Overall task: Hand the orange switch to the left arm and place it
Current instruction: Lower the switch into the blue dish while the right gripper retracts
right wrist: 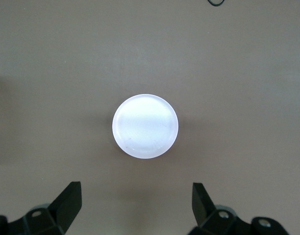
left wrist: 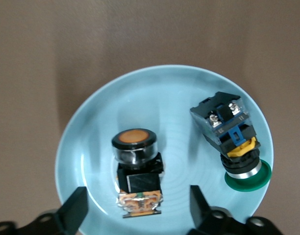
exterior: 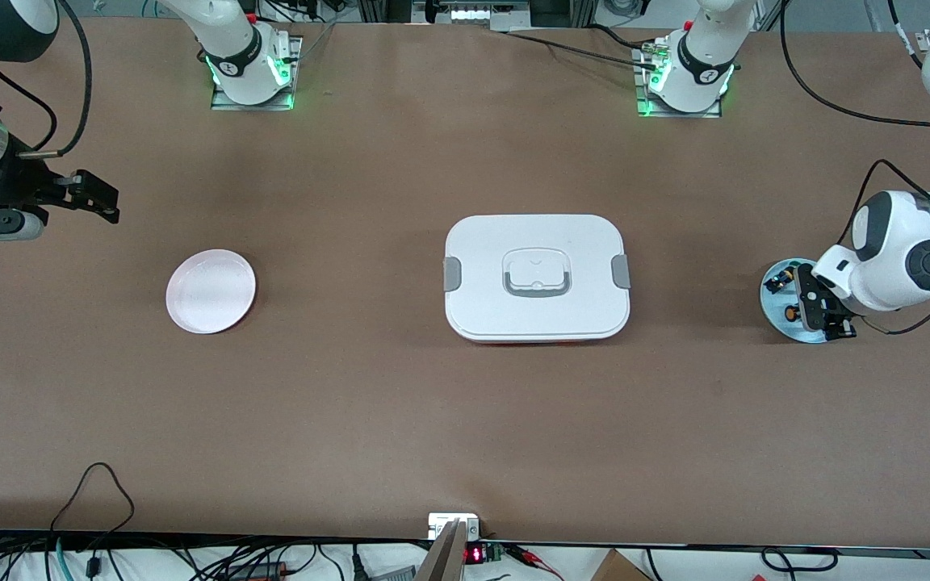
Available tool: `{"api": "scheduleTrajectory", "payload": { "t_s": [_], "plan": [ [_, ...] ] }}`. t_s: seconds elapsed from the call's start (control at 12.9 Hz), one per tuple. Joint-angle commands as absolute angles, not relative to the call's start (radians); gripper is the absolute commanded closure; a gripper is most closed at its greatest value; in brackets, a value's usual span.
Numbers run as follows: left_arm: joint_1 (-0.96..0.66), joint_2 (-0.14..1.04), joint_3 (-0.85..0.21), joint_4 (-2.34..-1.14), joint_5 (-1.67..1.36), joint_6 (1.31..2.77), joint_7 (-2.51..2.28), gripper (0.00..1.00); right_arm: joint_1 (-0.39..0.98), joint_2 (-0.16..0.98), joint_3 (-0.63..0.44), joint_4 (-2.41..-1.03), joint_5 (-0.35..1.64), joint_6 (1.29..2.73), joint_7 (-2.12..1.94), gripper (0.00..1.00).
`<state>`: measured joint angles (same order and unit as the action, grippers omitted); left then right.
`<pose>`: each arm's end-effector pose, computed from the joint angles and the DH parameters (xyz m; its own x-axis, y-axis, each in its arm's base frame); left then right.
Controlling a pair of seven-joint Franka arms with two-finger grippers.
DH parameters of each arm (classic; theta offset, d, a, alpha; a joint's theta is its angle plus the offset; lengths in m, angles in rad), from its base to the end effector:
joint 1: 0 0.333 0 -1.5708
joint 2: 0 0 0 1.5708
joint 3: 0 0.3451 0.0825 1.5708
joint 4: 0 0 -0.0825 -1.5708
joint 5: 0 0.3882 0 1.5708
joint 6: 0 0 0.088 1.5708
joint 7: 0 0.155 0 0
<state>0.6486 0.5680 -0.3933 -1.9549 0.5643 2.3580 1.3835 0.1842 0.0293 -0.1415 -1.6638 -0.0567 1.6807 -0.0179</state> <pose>0.5938 0.1821 0.1682 0.0566 -0.9850 -0.1629 -0.9939 -0.0711 0.0848 0.5738 0.0173 0.5544 0.9977 0.0667 -0.0134 0.0674 -0.9959 0.0601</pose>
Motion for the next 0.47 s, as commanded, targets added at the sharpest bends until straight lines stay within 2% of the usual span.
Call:
{"api": "scheduleTrajectory", "payload": {
  "t_s": [0.0,0.23,0.39],
  "plan": [
    [0.66,0.493,-0.44,-1.95,0.569,2.251,1.381,0.0,0.175,0.038,-0.146,-1.638,-0.054,1.664,-0.029,0.0],
    [0.663,0.413,-0.523,-1.896,0.497,2.058,1.307,0.0,0.183,0.055,-0.143,-1.638,-0.057,1.663,-0.031,0.0],
    [0.66,0.408,-0.601,-1.791,0.477,1.872,1.255,0.0,0.183,0.058,-0.141,-1.638,-0.057,1.657,-0.032,0.0]
  ]
}}
